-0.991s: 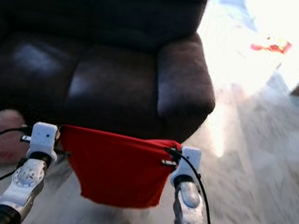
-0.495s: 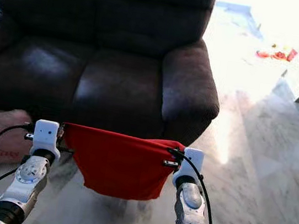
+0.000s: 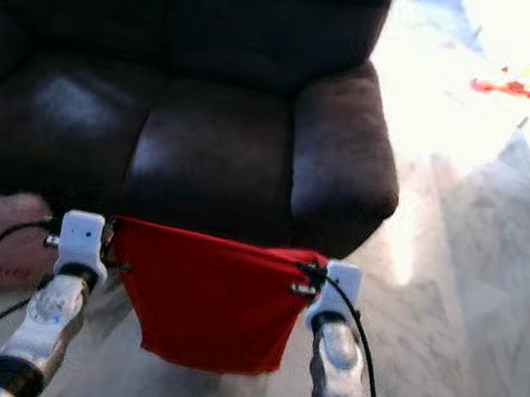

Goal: Move the pillow to the sofa from floor

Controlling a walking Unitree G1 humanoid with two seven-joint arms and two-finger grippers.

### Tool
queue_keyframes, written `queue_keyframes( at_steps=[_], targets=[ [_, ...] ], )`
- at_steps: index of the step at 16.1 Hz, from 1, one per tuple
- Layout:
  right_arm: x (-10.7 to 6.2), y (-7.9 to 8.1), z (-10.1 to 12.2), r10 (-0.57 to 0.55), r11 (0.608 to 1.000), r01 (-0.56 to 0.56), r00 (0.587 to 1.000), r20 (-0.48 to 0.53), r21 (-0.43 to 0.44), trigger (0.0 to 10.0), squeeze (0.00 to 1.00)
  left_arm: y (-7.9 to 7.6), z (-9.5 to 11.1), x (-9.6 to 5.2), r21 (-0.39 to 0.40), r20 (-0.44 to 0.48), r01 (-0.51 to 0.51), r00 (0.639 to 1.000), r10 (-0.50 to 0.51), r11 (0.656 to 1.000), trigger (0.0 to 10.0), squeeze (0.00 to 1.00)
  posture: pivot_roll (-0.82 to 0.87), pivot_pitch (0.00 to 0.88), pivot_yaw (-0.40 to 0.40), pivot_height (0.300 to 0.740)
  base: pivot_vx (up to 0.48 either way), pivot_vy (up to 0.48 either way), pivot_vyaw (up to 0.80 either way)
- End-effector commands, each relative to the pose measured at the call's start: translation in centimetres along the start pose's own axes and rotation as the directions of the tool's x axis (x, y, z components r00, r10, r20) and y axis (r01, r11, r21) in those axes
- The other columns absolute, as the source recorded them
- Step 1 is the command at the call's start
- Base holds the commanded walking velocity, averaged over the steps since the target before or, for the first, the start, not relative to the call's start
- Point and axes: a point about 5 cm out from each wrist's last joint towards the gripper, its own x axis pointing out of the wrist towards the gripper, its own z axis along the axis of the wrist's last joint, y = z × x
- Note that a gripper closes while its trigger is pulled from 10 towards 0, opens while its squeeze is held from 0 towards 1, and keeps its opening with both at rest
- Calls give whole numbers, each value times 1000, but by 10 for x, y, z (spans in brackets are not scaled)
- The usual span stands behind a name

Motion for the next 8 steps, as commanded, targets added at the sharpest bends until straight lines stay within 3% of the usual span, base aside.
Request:
queue_keyframes(
  at_steps=[1,8],
  targets=[
    [1,-19,12,-77,997,76,995,65,14,10000,0,16,18,8,-34,74,-72,994,74,997,10000,0,84,49,-36,740,274,0,0],
    [8,-14,34,-66,998,64,986,150,19,10000,0,14,33,13,-34,133,-66,989,70,997,10000,0,83,47,-35,740,276,0,0]
  ],
)
